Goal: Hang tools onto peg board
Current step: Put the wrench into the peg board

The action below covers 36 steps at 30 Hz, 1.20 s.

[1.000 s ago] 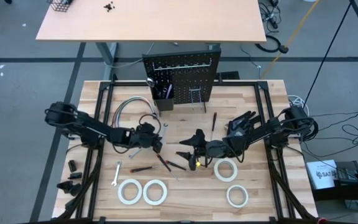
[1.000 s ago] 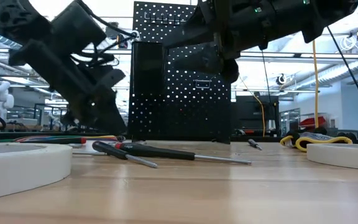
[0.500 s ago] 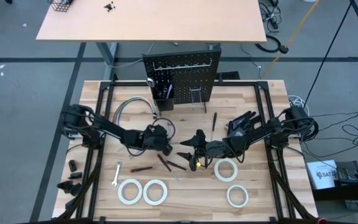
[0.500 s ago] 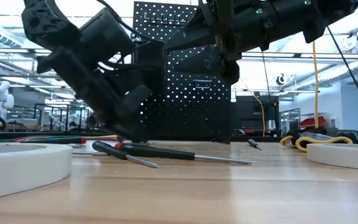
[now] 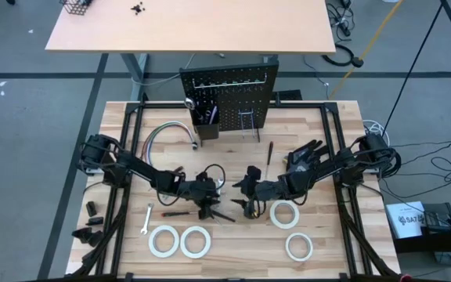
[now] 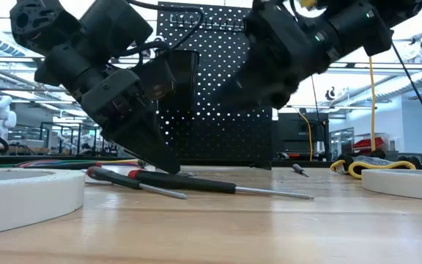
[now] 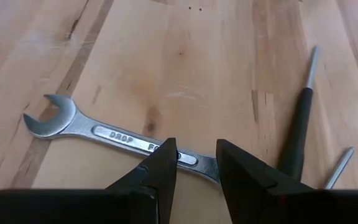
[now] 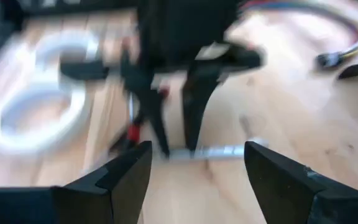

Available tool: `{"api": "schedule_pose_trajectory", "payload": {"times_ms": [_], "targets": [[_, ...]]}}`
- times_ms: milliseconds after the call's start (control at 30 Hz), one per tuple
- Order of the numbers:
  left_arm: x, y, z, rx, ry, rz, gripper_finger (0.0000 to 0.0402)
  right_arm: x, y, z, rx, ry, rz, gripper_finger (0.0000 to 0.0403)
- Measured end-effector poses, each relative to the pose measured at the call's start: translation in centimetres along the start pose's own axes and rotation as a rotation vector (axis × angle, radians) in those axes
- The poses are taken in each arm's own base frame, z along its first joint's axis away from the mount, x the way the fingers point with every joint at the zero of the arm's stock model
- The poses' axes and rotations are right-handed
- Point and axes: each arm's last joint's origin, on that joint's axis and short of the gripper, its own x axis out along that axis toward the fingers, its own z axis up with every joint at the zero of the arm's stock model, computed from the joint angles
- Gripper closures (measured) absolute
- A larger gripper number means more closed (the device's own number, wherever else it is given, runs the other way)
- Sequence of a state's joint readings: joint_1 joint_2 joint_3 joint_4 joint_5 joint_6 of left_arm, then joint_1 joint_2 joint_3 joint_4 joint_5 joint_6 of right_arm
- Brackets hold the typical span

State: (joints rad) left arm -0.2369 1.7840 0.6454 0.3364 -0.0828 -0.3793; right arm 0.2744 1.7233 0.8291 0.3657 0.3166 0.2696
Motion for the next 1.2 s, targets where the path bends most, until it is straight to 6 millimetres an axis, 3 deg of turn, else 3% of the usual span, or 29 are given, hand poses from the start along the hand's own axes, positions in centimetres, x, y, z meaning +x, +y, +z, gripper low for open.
{"api": "schedule_pose_trajectory", "payload": {"times_ms": [133,300,467,733,933,1200], "targets": [[0.0,0.0,0.1,0.000,-0.004,-0.002,0.0283,0.2,-0.8,-0.6,-0.060,0.104,0.078,0.0154],[-1.0,-0.4,0.5,0.052,-0.039,0.039,0.0283,0.4,-1.5,-0.5,-0.066,0.110,0.073,0.0154],[-2.4,-0.5,1.6,0.113,-0.123,0.120,0.0283,0.9,-2.4,-0.5,-0.255,0.118,0.115,0.0154],[-4.4,-0.4,2.4,0.031,-0.154,0.189,0.0283,1.7,-3.8,2.1,-0.323,0.063,0.112,0.0156],[-4.1,-1.3,1.6,0.019,-0.066,0.050,0.0290,4.4,-5.3,2.0,-0.306,0.101,0.153,0.0181],[-4.1,-1.5,1.4,0.000,-0.049,0.036,0.0344,8.2,-4.8,2.6,-0.459,0.126,0.225,0.0193]]}}
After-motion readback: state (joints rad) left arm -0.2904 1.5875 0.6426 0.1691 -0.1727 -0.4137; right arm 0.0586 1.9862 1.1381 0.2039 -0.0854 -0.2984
